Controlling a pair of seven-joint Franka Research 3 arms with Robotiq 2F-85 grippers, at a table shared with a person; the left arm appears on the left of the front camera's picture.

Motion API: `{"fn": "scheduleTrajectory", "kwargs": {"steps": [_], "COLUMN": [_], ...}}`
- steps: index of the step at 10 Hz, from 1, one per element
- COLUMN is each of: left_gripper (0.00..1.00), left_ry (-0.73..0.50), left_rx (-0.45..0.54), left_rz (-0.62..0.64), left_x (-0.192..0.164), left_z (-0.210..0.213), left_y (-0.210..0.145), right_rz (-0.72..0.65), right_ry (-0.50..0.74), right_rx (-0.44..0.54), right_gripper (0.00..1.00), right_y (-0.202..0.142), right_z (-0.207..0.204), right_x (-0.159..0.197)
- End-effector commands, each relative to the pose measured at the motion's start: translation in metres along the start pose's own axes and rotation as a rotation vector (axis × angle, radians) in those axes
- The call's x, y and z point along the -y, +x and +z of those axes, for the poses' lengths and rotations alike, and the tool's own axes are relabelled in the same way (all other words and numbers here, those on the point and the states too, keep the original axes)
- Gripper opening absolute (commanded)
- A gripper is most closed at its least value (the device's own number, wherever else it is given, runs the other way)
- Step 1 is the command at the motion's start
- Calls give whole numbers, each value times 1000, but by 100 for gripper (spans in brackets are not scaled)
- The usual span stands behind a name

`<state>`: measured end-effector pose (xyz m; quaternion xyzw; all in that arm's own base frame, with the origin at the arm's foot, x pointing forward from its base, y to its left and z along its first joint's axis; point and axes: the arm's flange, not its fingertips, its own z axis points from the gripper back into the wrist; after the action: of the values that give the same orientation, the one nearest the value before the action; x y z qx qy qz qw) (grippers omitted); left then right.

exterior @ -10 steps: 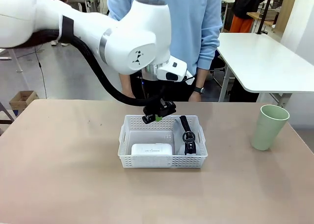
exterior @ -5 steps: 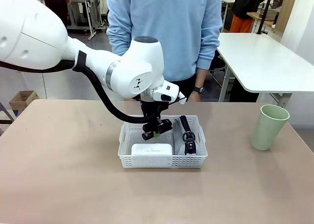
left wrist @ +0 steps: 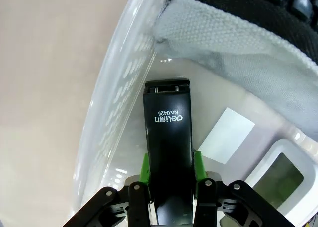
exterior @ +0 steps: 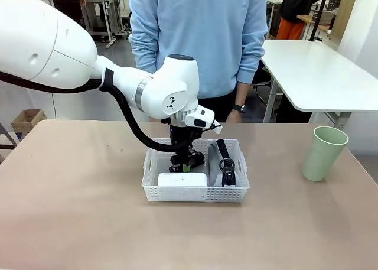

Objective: Efficiently arrange items inside the basket to fit them all.
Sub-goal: Pick up the Stapler and place it inside the Organizing basket.

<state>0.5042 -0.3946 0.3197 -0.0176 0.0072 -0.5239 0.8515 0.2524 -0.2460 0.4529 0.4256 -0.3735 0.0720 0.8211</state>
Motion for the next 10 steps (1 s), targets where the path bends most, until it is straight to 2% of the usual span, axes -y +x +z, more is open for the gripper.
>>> {"fn": "scheduleTrajectory", "kwargs": {"steps": [1, 2, 3, 10], "left_gripper": [45, 93, 100, 100], "left_ry": [7, 11, 8, -34], "left_rx": [-2, -20, -26, -73], "left_rz": [-15, -15, -17, -61], "left_x": [-3, -3, -2, 19], "left_z": [8, 8, 7, 11], "left_y": [2, 3, 3, -9], "right_rz": [23, 23, 23, 23], "right_ry": [13, 13, 13, 13], "right_rx": [22, 22, 22, 22], "right_gripper": [100, 100, 100, 100], "right_y": [2, 2, 2, 2], "right_z": [1, 1, 1, 1], "right_x": [0, 0, 0, 0]}}
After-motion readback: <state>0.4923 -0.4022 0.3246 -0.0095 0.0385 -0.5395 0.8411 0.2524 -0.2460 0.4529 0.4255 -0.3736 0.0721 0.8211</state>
